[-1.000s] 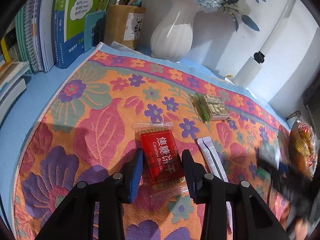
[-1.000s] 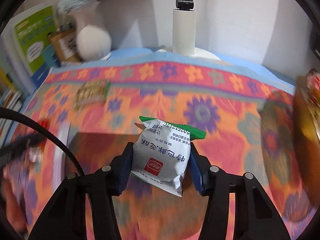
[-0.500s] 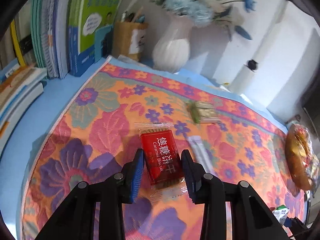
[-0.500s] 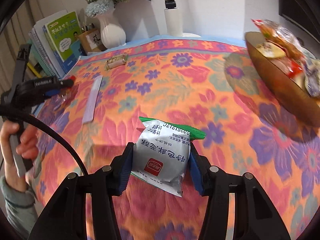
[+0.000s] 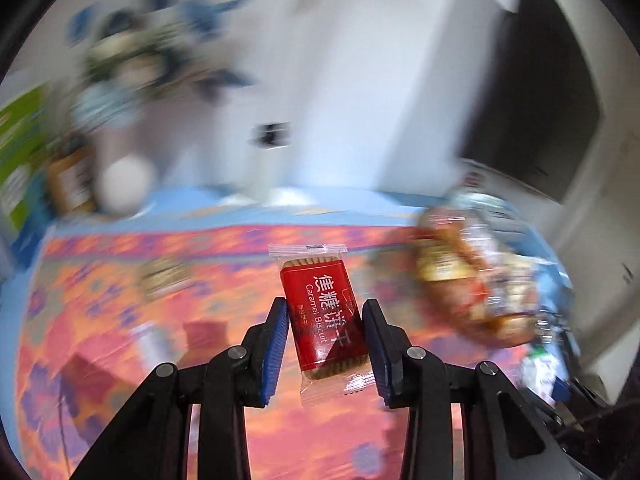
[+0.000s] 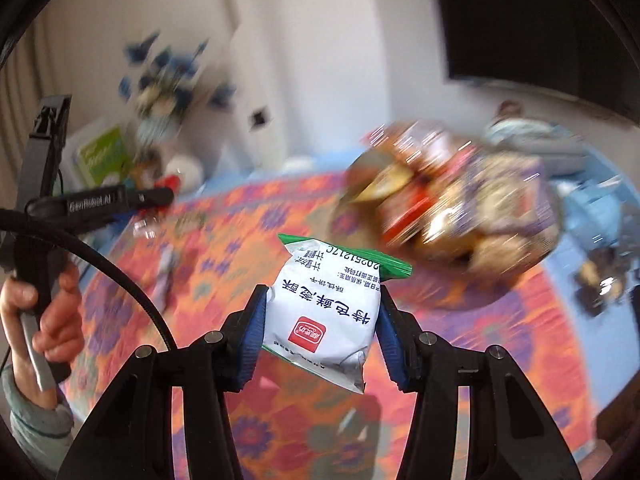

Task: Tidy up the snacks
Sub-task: 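Carry both packs over the glass bowl and open both tools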

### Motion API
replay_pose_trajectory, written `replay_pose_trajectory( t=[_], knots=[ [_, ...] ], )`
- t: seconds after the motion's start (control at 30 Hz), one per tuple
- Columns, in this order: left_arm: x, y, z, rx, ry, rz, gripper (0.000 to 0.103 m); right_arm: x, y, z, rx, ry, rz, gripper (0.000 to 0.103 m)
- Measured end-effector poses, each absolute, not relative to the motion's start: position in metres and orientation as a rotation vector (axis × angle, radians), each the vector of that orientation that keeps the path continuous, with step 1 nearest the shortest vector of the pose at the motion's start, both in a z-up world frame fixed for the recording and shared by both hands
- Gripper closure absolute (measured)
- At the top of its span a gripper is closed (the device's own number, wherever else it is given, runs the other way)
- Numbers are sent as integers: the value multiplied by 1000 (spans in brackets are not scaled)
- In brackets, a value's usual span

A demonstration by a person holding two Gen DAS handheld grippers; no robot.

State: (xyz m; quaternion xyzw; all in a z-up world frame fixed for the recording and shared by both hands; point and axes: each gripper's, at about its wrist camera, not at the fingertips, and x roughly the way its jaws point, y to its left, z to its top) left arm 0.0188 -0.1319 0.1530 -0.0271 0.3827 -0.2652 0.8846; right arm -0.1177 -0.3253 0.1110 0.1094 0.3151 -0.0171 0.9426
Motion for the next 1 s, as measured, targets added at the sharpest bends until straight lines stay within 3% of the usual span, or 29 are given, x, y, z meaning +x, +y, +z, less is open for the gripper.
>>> replay_pose_trajectory(
  t=[0.27, 0.63, 0.7, 0.73, 1.0],
  knots=[
    [28, -254, 169, 30, 786, -777, 67, -113, -396, 138, 300, 551, -170, 53],
    [29, -309, 150, 75, 798, -870, 67, -96, -431, 139, 342, 528, -191, 50],
    [29, -319, 145, 142, 792, -838, 45, -89, -433, 136, 338, 554, -195, 39],
    [29, -321, 142, 162, 787, -829, 28, -86, -435, 133, 343, 572, -208, 36],
    [27, -285, 148, 127, 744, -836, 28, -94, -435, 130, 366, 571, -213, 36]
  ],
)
